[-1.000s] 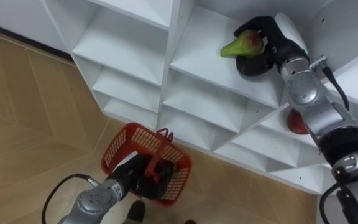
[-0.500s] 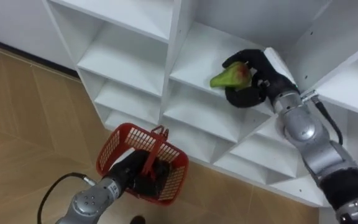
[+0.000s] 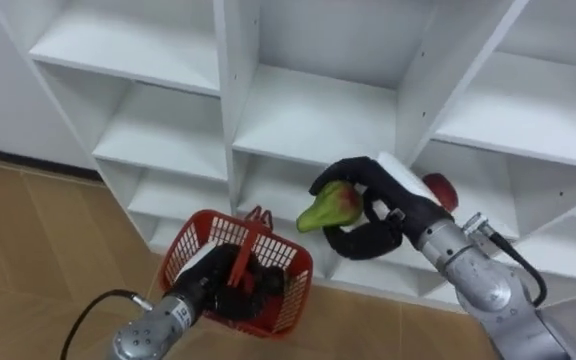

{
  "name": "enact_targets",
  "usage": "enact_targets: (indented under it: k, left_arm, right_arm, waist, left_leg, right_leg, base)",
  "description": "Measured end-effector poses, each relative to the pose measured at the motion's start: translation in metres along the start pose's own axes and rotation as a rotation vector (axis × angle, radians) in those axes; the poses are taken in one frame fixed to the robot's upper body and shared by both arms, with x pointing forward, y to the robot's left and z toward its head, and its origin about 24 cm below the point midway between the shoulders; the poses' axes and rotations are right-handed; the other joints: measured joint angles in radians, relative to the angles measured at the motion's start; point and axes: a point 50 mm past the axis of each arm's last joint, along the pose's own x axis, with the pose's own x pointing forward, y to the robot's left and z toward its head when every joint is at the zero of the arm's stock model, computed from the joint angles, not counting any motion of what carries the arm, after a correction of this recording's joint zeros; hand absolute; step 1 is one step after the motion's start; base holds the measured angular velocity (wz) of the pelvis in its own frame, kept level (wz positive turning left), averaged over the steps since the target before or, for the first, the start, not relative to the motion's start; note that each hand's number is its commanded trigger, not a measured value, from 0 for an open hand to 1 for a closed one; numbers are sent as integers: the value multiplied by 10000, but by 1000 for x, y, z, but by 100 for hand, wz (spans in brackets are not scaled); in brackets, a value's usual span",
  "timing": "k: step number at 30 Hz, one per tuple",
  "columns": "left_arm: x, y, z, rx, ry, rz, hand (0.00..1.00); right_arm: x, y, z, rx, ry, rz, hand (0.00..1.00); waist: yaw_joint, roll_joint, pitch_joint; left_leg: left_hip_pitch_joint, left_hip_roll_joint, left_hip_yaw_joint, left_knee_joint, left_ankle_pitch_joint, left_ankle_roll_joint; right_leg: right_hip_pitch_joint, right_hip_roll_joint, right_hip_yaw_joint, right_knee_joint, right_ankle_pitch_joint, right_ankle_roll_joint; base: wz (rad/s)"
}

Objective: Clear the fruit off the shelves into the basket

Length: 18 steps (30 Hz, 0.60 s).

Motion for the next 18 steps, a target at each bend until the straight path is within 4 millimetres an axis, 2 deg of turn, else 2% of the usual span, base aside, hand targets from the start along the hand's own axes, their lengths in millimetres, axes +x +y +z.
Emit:
enact_targets:
  k: [4, 8, 13, 18]
  left_arm:
    - [-5, -6, 3, -59, -360, -76, 100]
    - [-6, -7, 8, -138, -663, -72, 100]
    - [-5, -8, 14, -288, -981, -171, 100]
    - [-5, -10, 15, -447, -1035, -425, 100]
  right_arm:
    - [-9, 6, 4, -204, -108, 232, 100]
    - [-13, 14, 2, -18, 8, 441, 100]
    - [-16, 21, 0, 237, 124, 535, 100]
    - [-17, 25, -5, 128, 353, 801, 100]
  waist:
    - [-134, 119, -8]
    - [-329, 215, 21]
    - [-468, 304, 18]
    - [-406, 391, 8]
  left_leg:
    - [141, 50, 284, -40, -96, 17]
    - [411, 83, 532, -148, -172, 26]
    - [448, 97, 589, -140, -252, 31]
    - [449, 109, 677, -141, -277, 46]
  right_leg:
    - [12, 55, 291, -2, 50, -11]
    - [130, 86, 519, -15, 42, 3]
    - [145, 96, 550, -21, 20, 24]
    - [107, 93, 547, -6, 9, 33]
  base:
    - [-21]
    - [-18]
    - [-5]
    - [-4]
